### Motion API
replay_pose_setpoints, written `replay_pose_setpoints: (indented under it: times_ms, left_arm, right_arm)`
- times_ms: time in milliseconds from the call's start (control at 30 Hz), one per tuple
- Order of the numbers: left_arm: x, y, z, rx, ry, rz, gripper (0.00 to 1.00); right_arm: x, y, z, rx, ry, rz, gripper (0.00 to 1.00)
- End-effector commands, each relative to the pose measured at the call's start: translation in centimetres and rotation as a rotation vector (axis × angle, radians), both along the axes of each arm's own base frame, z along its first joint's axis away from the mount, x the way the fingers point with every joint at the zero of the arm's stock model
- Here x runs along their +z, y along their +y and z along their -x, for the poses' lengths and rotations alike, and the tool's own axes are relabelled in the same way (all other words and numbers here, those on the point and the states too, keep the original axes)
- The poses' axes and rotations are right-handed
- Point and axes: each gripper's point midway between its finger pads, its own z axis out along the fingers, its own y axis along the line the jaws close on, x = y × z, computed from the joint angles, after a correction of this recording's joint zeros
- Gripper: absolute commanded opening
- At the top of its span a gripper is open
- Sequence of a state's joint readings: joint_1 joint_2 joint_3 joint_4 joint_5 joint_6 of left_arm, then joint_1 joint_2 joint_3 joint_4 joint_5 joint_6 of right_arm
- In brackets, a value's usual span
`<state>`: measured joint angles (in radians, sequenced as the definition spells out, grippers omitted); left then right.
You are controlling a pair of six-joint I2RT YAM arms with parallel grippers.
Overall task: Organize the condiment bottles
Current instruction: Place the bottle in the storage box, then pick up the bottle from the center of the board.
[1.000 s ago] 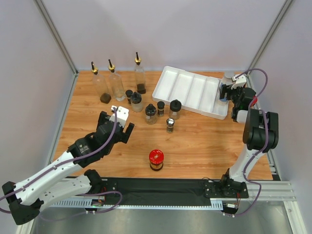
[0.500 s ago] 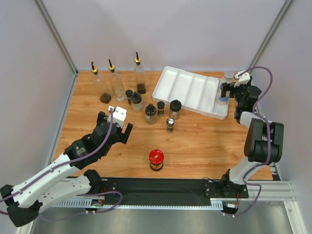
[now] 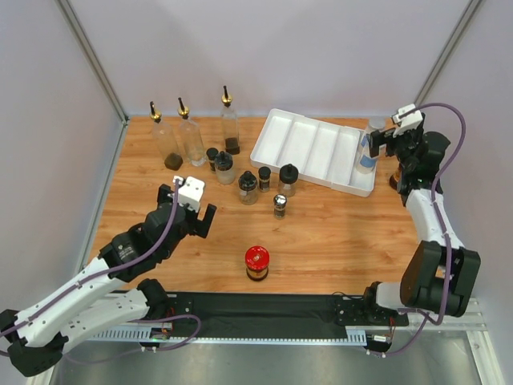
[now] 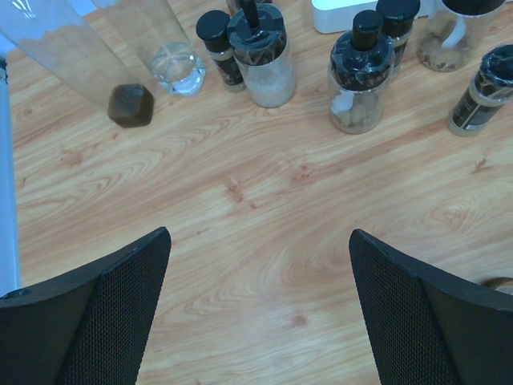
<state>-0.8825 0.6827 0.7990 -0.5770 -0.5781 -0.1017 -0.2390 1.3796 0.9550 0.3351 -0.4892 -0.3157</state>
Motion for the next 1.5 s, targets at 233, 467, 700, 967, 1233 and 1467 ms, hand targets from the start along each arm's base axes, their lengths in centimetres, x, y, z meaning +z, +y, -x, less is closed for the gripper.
replay_pose_setpoints:
  times_ms: [233, 467, 700, 967, 1233, 1467]
  left_arm:
    - [1.7, -0.6, 0.1, -0.035, -0.044, 0.065, 1.0]
    - [3.0, -0.3, 0.1, -0.03, -0.068, 0.084, 1.0]
    - [3.3, 0.3, -0.6, -0.015, -0.03, 0.196, 1.0]
    - [2.0, 2.9, -2.2, 0.101, 0.053, 0.31, 1.0]
    - [0.0, 4.7, -3.1, 0.182, 0.111, 0.29, 1.0]
    - [-0.3, 4.5, -3.2, 0.145, 0.112, 0.259, 1.0]
  right_arm:
    - [3.8, 5.4, 7.1, 0.233, 0.101, 0.038, 1.0]
    - [2.0, 9.7, 11.3, 0.391, 0.209, 0.042, 1.0]
    - [-0.6, 14.9, 15.7, 0.632, 0.286, 0.105, 1.0]
    - [-5.1, 20.0, 18.6, 0.812, 0.374, 0.255, 1.0]
    - [-8.7, 23.8, 18.5, 0.941, 0.434, 0.307, 1.0]
    - [-10.0, 26.0, 17.8, 1.0, 0.438, 0.32, 1.0]
